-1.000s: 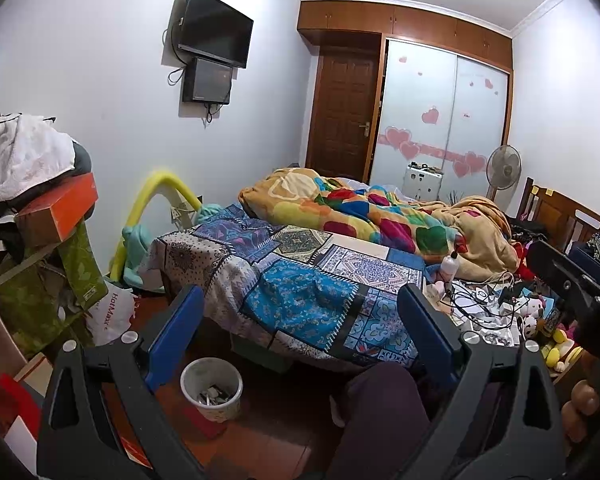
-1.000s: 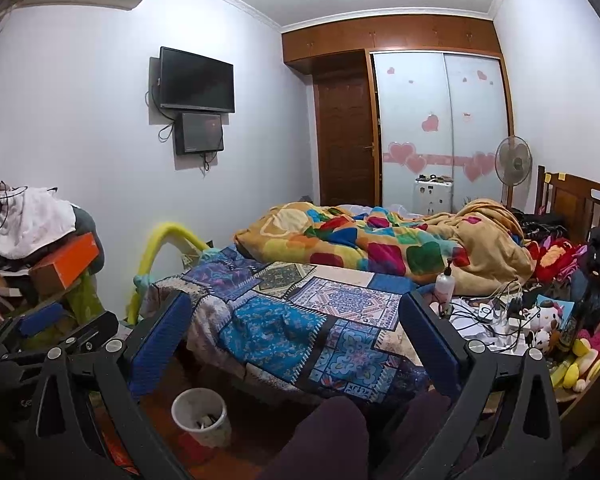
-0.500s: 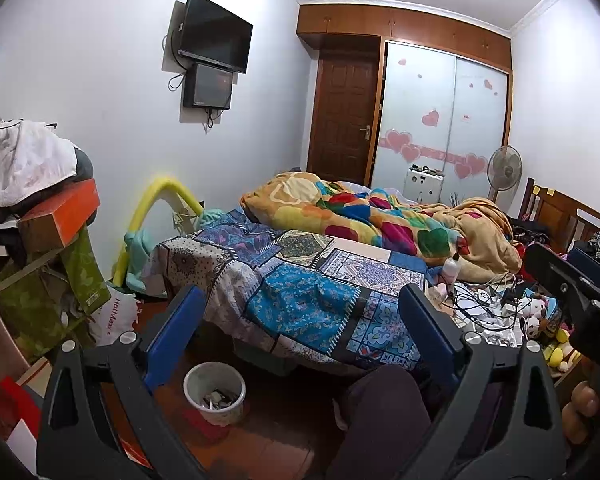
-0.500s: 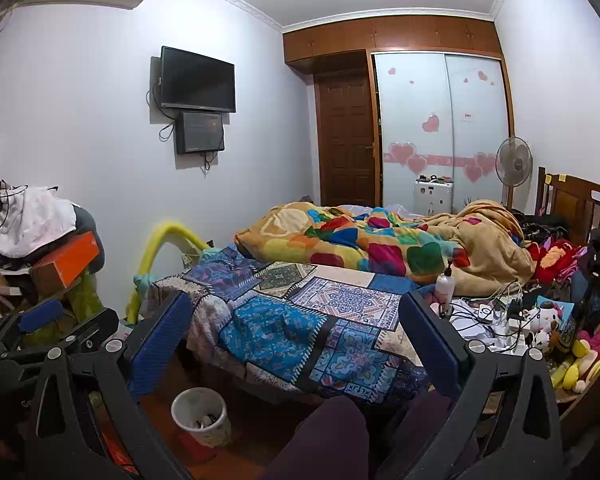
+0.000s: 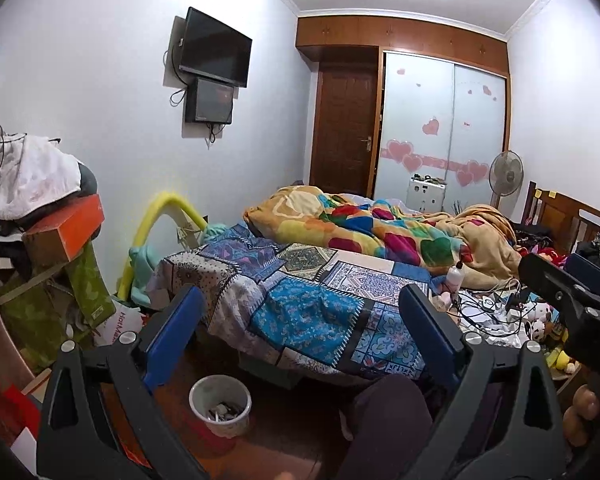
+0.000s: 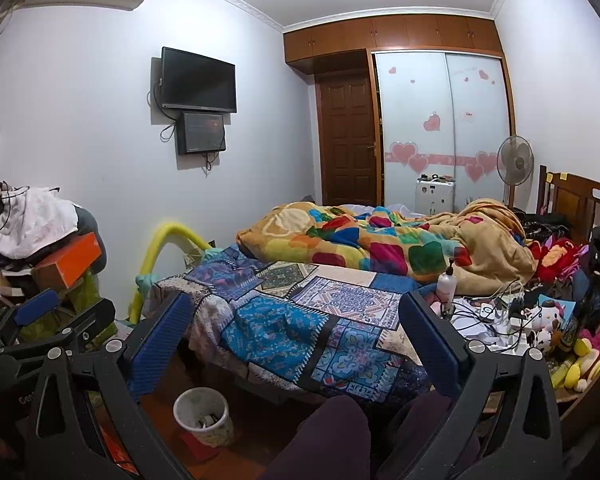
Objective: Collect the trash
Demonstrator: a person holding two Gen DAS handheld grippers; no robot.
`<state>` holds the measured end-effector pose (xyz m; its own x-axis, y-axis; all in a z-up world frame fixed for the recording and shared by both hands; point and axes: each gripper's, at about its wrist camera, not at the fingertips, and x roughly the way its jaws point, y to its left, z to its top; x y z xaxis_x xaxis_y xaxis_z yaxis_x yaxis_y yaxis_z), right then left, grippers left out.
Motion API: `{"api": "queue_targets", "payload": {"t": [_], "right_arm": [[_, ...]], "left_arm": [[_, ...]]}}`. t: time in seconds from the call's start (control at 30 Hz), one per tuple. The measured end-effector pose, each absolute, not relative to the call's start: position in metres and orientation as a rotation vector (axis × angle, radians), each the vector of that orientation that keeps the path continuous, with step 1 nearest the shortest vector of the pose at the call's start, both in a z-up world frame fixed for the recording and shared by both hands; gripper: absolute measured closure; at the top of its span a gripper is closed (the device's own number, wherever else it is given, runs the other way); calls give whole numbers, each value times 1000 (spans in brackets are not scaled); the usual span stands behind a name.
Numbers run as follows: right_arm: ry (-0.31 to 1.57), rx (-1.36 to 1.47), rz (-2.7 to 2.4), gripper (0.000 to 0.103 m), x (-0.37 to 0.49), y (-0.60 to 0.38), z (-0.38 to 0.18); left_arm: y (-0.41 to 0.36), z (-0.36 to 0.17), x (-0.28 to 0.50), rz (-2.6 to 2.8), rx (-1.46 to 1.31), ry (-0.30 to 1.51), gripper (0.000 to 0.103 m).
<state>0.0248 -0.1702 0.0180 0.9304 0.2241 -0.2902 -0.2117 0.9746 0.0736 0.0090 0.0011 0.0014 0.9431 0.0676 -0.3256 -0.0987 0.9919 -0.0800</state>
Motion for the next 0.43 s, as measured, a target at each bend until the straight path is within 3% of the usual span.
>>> {"api": "queue_targets", "payload": {"t": [0.43], "right_arm": [[313,48,226,0,27,-170,17]], "left_arm": [[-6,1,9,60,-68,329,4]]}}
